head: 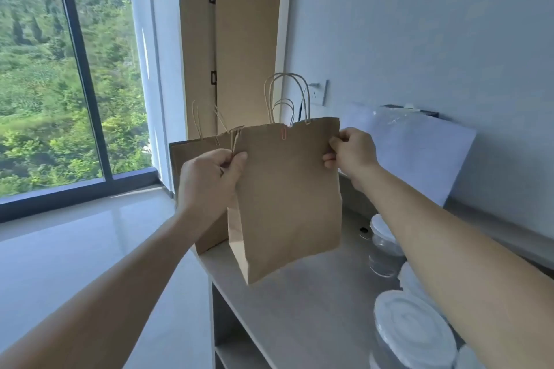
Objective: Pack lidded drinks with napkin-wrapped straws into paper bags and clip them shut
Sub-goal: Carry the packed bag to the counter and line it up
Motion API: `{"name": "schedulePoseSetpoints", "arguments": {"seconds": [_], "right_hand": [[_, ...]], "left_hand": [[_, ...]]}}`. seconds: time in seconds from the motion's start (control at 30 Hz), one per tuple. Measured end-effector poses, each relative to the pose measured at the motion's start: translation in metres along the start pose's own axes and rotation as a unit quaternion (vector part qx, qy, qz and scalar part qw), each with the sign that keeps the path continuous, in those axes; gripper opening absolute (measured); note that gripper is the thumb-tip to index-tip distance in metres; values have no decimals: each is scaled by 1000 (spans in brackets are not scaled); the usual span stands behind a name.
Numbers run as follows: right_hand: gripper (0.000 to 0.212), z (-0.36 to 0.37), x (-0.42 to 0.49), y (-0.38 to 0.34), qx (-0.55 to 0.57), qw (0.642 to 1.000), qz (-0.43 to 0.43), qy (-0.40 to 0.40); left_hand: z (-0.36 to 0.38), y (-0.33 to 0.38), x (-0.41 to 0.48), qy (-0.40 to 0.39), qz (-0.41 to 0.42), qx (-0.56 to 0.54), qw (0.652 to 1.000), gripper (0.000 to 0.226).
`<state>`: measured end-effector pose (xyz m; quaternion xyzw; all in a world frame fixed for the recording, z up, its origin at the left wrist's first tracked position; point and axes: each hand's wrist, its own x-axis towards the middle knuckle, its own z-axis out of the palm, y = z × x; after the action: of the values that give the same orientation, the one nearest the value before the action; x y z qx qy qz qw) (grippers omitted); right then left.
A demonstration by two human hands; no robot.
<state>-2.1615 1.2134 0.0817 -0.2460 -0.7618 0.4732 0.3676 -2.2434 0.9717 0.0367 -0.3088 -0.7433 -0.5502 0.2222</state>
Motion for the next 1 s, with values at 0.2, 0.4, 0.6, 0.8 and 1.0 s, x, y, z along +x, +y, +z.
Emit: {"name": "schedulePoseSetpoints", "arguments": {"seconds": [0.2, 0.4, 0.6, 0.8, 1.0], "right_hand": [[15, 39, 84, 59, -43, 996, 77, 31], [16, 63, 145, 94, -67, 991, 85, 75], [21, 77, 189, 115, -83, 989, 92, 82], [19, 74, 205, 135, -75, 988, 92, 95], [15, 75, 197, 124, -43, 990, 97, 97]], "left_hand": [[74, -63, 41, -102, 5, -5, 995, 37], [128, -97, 69, -151, 98, 40, 983, 43], [149, -102, 95, -150, 164, 76, 972, 51], [165, -107, 103, -169, 147, 57, 973, 48], [171, -118, 107, -182, 100, 50, 977, 38]]}}
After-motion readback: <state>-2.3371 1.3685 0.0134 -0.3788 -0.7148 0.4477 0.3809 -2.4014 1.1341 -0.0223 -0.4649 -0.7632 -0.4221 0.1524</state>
